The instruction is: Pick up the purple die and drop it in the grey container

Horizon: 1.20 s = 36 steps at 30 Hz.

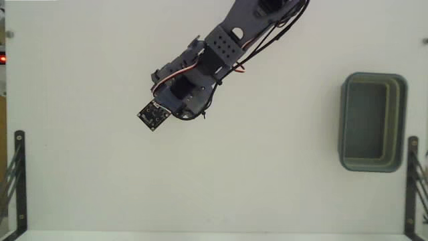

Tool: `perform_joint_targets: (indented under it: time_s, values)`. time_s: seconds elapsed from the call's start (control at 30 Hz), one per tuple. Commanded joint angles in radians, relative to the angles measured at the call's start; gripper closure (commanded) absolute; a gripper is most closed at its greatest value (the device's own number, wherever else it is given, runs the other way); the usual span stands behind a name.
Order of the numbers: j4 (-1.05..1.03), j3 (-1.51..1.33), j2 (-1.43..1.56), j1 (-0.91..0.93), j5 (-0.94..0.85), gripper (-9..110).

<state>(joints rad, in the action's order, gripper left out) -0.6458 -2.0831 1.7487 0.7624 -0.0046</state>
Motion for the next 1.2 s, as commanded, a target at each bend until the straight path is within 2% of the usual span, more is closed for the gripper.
perform_joint_targets:
  time_s: [0.0,0.67,1.17]
  values:
    - [0.009,0.000,0.022,-0.004,0.005,38]
    - [0.005,0.003,0.023,-0.004,0.005,38]
    - [-0.144,0.117,0.058,-0.004,0.005,38]
